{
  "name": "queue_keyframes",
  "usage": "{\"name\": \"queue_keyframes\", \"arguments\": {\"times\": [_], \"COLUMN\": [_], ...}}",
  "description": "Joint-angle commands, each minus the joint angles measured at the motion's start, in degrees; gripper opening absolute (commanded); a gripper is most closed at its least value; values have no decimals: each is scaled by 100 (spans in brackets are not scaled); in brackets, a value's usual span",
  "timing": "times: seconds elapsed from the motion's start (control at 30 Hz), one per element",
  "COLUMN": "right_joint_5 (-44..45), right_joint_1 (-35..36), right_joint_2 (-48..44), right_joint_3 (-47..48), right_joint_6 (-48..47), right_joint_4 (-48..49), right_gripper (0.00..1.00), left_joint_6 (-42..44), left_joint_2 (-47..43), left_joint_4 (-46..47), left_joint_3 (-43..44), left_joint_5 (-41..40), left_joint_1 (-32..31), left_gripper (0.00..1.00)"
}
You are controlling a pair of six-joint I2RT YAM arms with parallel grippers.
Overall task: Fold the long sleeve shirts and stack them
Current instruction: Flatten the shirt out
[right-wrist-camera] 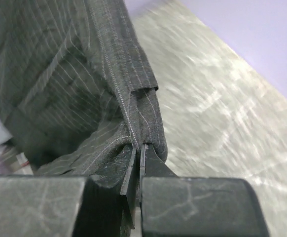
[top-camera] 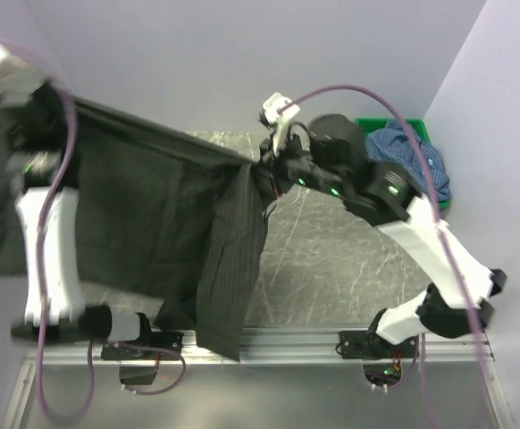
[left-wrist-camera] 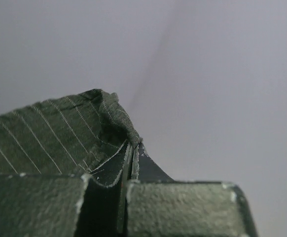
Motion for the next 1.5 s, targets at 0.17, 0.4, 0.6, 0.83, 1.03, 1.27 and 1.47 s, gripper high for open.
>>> {"name": "queue_keyframes", "arguments": {"times": [0.17, 0.4, 0.6, 0.83, 1.03, 1.27, 1.47], "right_joint_5": [132, 784, 80, -122, -246, -404, -334], "right_joint_1": [-2042, -2273, -1450, 53, 1049, 1462, 1524], "right_joint_2": [1556, 2640, 1174, 890, 1250, 2234, 2841], "right_joint_3": [-405, 644, -2158, -4541, -4623, -4263, -4183], "right_joint_6": [909, 1147, 1339, 1340, 620, -153, -242], "right_joint_4": [296, -162, 875, 1333, 1553, 1404, 1413], "right_gripper": [35, 55, 65, 70, 75, 78, 63], "left_joint_6": [-747, -1205, -1557, -1777, -1532, -1417, -1329], "left_joint_2": [2545, 3323, 1926, -227, -1362, -1759, -1583], "left_joint_4": [253, -196, -204, -12, 130, 481, 437], "left_joint_3": [163, 903, -982, -4130, -5820, -6778, -6726], "left_joint_5": [778, 1403, 2131, 2835, 2916, 2626, 2380], "left_joint_1": [64, 55, 28, 20, 20, 20, 20], "left_gripper": [22, 76, 87, 86, 86, 86, 85]}}
